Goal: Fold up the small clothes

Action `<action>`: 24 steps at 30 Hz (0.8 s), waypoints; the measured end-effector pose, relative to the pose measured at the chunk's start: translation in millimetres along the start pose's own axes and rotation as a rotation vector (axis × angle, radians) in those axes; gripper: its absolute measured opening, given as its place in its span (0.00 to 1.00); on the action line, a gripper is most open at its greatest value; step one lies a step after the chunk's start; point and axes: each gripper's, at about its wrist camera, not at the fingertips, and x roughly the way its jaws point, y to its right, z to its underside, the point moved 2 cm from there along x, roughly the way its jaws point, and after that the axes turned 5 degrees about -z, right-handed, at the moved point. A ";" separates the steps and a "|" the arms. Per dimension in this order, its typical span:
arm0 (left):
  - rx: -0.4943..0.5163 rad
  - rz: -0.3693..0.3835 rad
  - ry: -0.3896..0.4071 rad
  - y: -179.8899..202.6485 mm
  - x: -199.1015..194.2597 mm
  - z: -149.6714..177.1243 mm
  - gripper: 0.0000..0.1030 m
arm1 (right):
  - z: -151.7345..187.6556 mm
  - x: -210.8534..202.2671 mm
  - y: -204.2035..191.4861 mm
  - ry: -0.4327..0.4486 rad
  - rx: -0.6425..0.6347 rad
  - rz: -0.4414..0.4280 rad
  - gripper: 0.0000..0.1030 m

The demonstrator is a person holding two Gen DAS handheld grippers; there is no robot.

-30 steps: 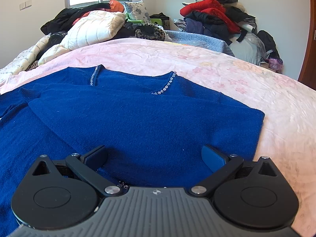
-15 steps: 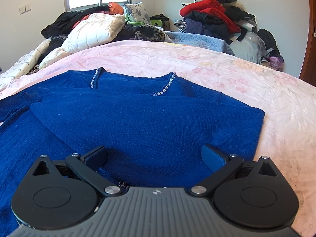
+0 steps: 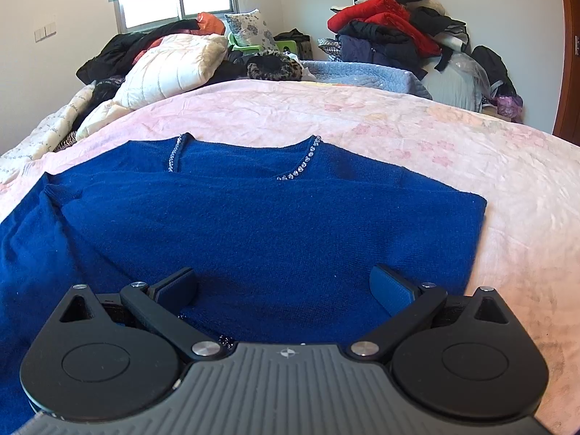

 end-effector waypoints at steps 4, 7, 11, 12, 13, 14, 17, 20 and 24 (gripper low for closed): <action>-0.183 -0.111 0.100 -26.1 -11.2 28.8 0.81 | -0.3 -0.4 1.0 0.005 0.012 -0.008 0.97; -0.267 -0.211 0.117 -38.8 -11.2 40.8 0.81 | -2.3 2.1 -7.0 -0.021 -0.037 0.027 0.97; -0.312 -0.239 0.099 -43.6 -6.2 50.8 0.81 | -16.2 -20.8 -9.2 0.003 0.157 -0.045 0.92; -0.315 -0.236 0.104 -43.3 -5.7 52.3 0.81 | -17.6 -29.5 -6.7 0.011 0.265 -0.120 0.92; -0.318 -0.233 0.110 -43.1 -5.3 54.6 0.81 | -16.0 -36.1 -4.5 0.001 0.389 -0.208 0.92; -0.320 -0.237 0.114 -43.5 -3.5 55.7 0.81 | -11.5 -38.9 -3.8 -0.029 0.490 -0.284 0.93; -0.298 -0.249 0.143 -42.3 3.0 63.2 0.81 | 7.5 -36.6 -7.2 -0.155 0.647 -0.371 0.89; -0.243 -0.260 0.150 -37.6 1.8 68.3 0.85 | 20.0 -35.2 -9.0 -0.196 0.719 -0.406 0.88; -0.201 -0.258 0.169 -35.5 1.4 73.8 0.88 | 24.9 -35.7 -21.5 -0.216 0.706 -0.401 0.88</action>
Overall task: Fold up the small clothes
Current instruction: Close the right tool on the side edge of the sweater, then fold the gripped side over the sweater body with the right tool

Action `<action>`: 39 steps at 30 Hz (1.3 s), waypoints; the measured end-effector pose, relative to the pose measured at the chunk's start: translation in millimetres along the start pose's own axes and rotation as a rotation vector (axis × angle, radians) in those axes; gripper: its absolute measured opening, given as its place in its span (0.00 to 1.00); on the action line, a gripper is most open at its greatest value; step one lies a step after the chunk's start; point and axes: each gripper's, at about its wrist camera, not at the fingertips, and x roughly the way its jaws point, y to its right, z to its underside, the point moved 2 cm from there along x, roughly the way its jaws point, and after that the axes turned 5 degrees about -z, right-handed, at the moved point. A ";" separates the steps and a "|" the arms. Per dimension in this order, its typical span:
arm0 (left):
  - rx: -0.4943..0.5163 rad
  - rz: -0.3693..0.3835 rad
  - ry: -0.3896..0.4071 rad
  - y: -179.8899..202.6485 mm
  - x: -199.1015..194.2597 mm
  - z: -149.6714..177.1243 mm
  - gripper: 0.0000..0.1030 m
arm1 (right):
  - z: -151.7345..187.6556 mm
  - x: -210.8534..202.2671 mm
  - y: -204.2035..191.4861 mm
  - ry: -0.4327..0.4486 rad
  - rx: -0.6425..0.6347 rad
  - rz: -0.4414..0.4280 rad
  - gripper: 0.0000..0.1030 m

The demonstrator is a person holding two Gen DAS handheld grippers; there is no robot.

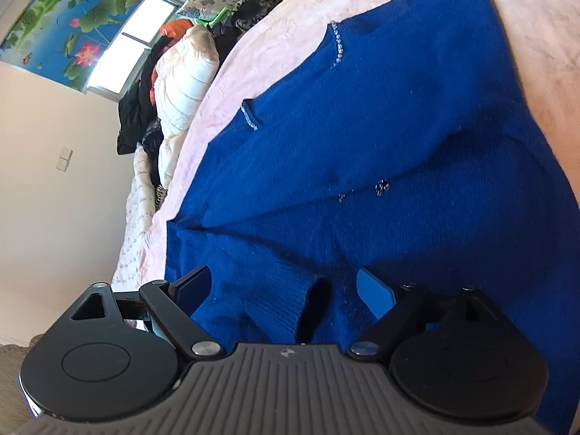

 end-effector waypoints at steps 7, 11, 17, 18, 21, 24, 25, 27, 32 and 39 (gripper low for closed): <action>0.038 0.010 0.022 5.4 -1.7 4.5 0.96 | -3.1 18.7 -13.4 -0.008 -0.024 -0.034 0.91; 0.038 0.014 0.026 4.9 -3.1 5.5 0.96 | -2.4 28.0 -16.4 -0.039 0.022 -0.080 0.91; 0.040 0.013 0.026 5.0 -3.6 6.3 0.96 | 12.7 25.9 -19.6 -0.076 0.013 -0.088 0.75; 0.039 0.013 0.026 4.9 -3.5 6.3 0.96 | 12.8 24.7 -17.5 -0.072 0.021 -0.080 0.67; 0.044 0.013 0.025 5.5 -5.6 7.0 0.97 | 11.7 26.7 -9.0 -0.064 0.045 -0.045 0.29; 0.044 0.013 0.026 5.3 -5.9 6.9 0.97 | 14.0 31.3 -3.0 -0.059 0.074 -0.048 0.14; 0.044 0.013 0.026 5.3 -5.9 6.9 0.97 | 14.4 31.4 -4.5 -0.048 0.070 -0.051 0.13; 0.044 0.013 0.026 5.0 -6.0 7.0 0.97 | 10.0 31.5 -13.2 -0.037 0.040 -0.060 0.12; 0.043 0.013 0.027 5.1 -5.9 7.0 0.98 | -31.7 18.8 -45.7 0.021 0.003 -0.151 0.12; 0.050 0.011 0.026 4.6 -6.8 6.1 0.98 | -103.6 -13.5 -94.8 0.115 -0.105 -0.239 0.12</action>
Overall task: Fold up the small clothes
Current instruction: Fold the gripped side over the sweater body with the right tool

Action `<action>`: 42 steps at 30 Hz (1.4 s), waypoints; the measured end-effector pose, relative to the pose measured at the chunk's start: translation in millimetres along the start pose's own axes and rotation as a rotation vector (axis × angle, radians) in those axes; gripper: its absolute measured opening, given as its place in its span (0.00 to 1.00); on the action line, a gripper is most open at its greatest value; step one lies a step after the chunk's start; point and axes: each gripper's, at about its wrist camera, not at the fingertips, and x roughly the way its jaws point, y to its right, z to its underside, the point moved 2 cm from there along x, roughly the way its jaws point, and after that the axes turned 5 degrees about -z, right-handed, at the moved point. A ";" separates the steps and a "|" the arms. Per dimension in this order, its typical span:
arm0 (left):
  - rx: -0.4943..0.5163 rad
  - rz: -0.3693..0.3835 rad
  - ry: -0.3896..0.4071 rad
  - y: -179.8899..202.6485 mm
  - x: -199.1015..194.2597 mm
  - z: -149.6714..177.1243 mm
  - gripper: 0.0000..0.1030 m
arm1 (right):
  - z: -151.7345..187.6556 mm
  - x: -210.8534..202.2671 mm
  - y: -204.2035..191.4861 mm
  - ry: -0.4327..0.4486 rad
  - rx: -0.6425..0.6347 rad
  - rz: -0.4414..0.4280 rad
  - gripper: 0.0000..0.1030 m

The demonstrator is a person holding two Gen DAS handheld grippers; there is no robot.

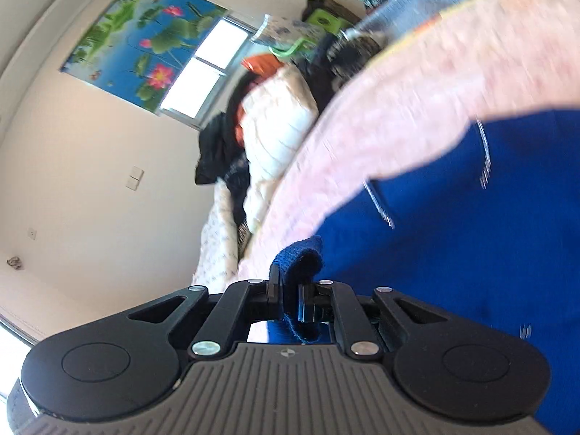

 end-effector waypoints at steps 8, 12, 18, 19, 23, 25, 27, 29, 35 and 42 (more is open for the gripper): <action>0.002 0.007 0.000 -2.3 -1.3 -1.8 0.99 | -40.0 -71.1 58.1 0.167 0.075 0.070 0.12; 0.008 0.008 -0.002 -1.5 0.5 -2.1 1.00 | -27.1 -88.7 125.9 0.198 0.186 0.230 0.12; 0.014 0.004 -0.003 -2.1 1.6 -3.1 1.00 | -2.7 -90.6 156.2 0.215 0.246 0.252 0.12; 0.017 0.003 -0.003 -1.7 2.3 -3.5 1.00 | -3.7 -92.2 150.8 0.221 0.236 0.232 0.12; 0.023 0.000 -0.003 -1.0 3.1 -3.0 1.00 | -6.5 -102.1 147.8 0.232 0.220 0.226 0.12; 0.022 0.001 -0.004 -0.8 3.0 -2.9 1.00 | -4.6 -101.5 165.2 0.196 0.253 0.314 0.12; 0.022 0.001 -0.003 -0.1 3.5 -2.4 1.00 | -0.1 -105.1 180.9 0.185 0.316 0.301 0.12; 0.023 0.000 -0.003 0.3 3.6 -2.8 1.00 | 5.7 -110.7 184.4 0.193 0.344 0.247 0.15; 0.027 -0.002 -0.004 1.6 4.5 -3.0 1.00 | 10.2 -123.1 183.1 0.226 0.338 0.229 0.37; 0.031 -0.006 -0.005 1.7 4.7 -3.0 1.00 | 18.3 -120.1 182.4 0.158 0.301 0.300 0.18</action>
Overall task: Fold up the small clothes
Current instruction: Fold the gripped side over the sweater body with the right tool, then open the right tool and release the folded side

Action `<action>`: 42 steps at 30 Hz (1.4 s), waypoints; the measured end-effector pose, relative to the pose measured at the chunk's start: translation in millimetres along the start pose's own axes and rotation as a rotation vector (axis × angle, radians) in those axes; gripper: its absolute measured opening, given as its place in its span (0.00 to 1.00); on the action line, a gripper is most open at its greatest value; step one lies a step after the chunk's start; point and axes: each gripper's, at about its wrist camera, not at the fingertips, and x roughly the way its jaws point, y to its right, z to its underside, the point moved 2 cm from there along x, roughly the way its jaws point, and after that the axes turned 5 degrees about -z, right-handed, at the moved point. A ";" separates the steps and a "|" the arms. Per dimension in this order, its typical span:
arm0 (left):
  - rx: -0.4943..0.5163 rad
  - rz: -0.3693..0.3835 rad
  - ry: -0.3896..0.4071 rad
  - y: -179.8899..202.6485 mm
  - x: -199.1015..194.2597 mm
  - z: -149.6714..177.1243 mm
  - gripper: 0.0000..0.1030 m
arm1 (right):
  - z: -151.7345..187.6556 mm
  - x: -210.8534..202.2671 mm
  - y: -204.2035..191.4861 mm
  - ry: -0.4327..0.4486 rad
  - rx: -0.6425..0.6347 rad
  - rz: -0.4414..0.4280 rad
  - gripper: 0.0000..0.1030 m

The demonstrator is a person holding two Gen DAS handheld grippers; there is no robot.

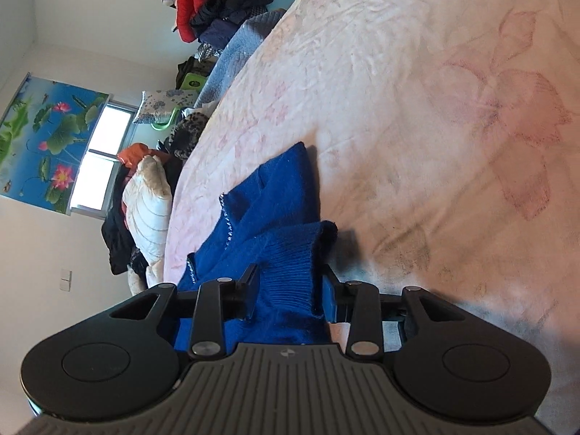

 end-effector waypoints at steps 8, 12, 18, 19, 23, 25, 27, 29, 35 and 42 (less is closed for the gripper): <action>0.004 -0.004 0.000 0.8 0.1 0.1 1.00 | -24.6 -16.3 -16.4 -0.051 -0.089 0.067 0.09; 0.002 -0.006 0.001 1.1 0.0 0.3 1.00 | -18.8 -12.3 -11.4 -0.104 -0.124 0.118 0.14; 0.054 -0.029 0.023 24.4 -9.2 -29.3 1.00 | -23.7 -45.8 -33.9 0.126 -0.211 0.120 0.31; 0.067 -0.016 0.067 31.5 -11.4 -42.2 1.00 | -24.7 -45.8 -42.0 0.135 -0.234 0.097 0.31; 0.216 -0.046 0.133 66.8 27.0 -92.0 1.00 | -9.3 -3.3 -77.1 -0.005 -0.306 0.006 0.33; 0.289 -0.109 0.110 76.2 68.5 -103.3 1.00 | 4.0 27.2 -87.9 -0.085 -0.362 0.022 0.37; 0.326 -0.181 0.044 77.5 110.6 -108.3 1.00 | 16.3 53.6 -86.7 -0.148 -0.401 0.089 0.44; 0.356 -0.257 -0.032 72.8 144.4 -107.9 1.00 | 29.7 69.9 -74.0 -0.200 -0.442 0.154 0.39; 0.381 -0.283 -0.112 44.4 170.6 -97.7 1.00 | 36.4 38.3 -48.3 -0.199 -0.455 0.131 0.01; 0.398 -0.290 -0.109 59.4 154.3 -114.6 1.00 | 22.5 18.5 -95.9 -0.102 -0.541 0.101 0.49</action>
